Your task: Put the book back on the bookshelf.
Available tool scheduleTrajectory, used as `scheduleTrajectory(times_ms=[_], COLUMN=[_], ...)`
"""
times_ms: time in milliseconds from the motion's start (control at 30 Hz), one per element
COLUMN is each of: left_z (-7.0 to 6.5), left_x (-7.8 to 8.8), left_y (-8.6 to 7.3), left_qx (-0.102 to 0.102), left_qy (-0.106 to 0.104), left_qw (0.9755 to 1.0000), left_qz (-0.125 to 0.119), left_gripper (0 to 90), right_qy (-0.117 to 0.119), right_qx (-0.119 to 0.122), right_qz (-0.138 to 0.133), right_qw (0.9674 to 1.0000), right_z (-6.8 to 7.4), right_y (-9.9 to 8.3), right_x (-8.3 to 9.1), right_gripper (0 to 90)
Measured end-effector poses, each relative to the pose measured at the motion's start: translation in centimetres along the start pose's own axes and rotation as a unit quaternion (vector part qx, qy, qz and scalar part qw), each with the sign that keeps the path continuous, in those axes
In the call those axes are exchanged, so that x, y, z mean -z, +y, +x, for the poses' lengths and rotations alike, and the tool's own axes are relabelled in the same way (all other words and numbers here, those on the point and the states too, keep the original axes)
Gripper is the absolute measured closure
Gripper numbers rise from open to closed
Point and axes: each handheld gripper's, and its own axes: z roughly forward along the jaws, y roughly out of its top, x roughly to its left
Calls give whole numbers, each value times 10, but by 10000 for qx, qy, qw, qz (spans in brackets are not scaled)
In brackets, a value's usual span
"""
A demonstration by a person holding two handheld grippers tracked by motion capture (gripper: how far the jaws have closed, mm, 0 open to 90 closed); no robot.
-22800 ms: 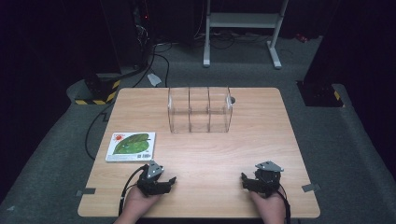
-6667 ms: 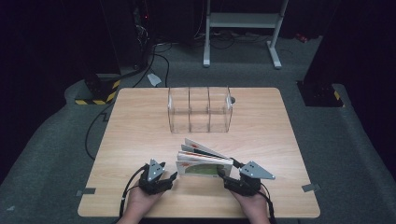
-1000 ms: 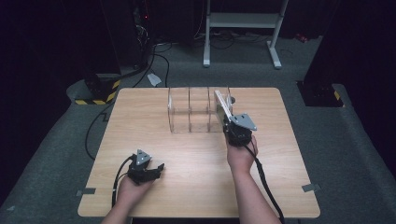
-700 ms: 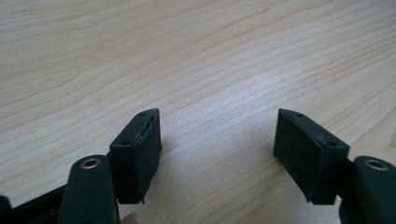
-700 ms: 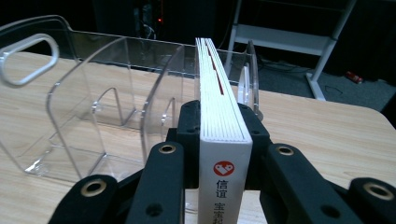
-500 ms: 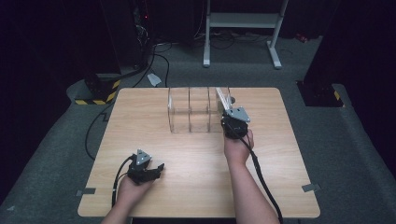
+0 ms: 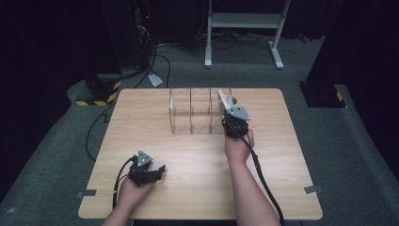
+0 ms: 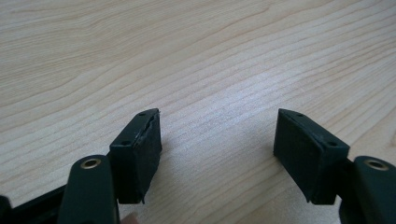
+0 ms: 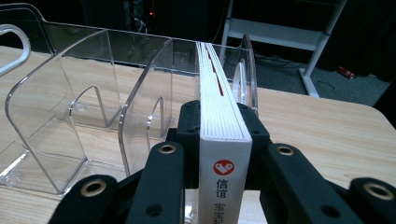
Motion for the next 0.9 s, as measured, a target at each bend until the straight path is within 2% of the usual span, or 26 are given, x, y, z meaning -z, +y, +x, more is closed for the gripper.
scheduleTrajectory(times_ms=[400, 600, 900], left_z=[0, 0, 0], left_x=[0, 0, 0], left_y=[0, 0, 0], left_qx=[3, 0, -4], left_qy=[-6, -7, -7], left_qw=[10000, 10000, 10000], left_qz=[10, 10, 10], left_gripper=[323, 324, 324], right_qy=[18, 37, 9], right_qx=[-52, -193, -255], right_qz=[-11, 41, 107], right_qw=[10000, 9998, 9996], right_z=[2, 0, 0], right_y=[-4, -13, -24], right_x=[-2, 3, 7], right_gripper=[751, 746, 742])
